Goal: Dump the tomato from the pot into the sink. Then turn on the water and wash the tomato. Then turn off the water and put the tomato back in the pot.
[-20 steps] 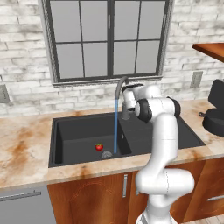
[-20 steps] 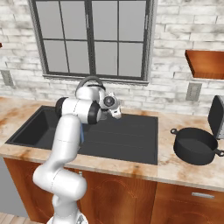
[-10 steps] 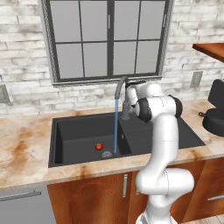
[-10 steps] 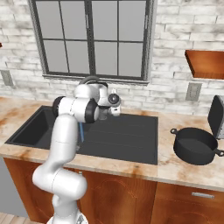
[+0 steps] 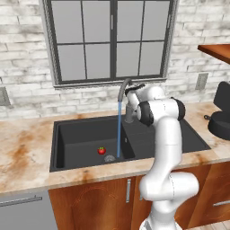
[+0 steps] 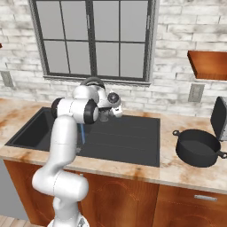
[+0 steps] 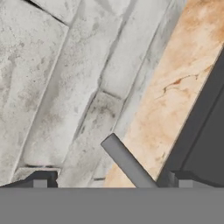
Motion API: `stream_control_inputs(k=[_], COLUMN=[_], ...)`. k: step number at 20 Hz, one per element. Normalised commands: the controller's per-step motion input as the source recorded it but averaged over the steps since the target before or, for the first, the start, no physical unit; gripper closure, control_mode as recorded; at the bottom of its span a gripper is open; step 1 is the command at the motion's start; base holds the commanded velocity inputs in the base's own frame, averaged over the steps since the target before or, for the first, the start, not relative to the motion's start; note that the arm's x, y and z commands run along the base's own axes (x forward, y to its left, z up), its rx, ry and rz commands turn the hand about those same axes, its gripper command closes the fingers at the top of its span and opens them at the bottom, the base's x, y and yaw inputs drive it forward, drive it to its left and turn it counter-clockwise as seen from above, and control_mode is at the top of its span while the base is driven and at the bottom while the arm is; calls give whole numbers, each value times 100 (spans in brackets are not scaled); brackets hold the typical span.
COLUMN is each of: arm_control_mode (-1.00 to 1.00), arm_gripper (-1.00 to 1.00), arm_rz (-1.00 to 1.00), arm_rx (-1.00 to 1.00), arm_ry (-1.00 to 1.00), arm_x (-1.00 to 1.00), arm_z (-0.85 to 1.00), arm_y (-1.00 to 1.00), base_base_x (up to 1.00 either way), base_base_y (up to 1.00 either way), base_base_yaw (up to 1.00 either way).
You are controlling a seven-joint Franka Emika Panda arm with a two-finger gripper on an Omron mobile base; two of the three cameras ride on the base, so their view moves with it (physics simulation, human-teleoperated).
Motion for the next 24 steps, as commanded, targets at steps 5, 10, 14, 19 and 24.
stream_control_inputs(k=[5,10,14,19,24], arm_control_mode=[-100,-100,-100,-100,-100], arm_gripper=[-100,-100,-100,-100,-100], arm_rz=[-1,0,0,0,0], arm_rx=[-17,-13,-12,-10,-1], arm_ry=[5,1,0,2,1], arm_x=[30,19,20,0,-50], arm_z=[35,28,30,6,41], arm_y=[87,77,59,-10,-7], base_base_x=[0,0,0,0,0], base_base_y=[0,0,0,0,0], base_base_yaw=[0,0,0,0,0])
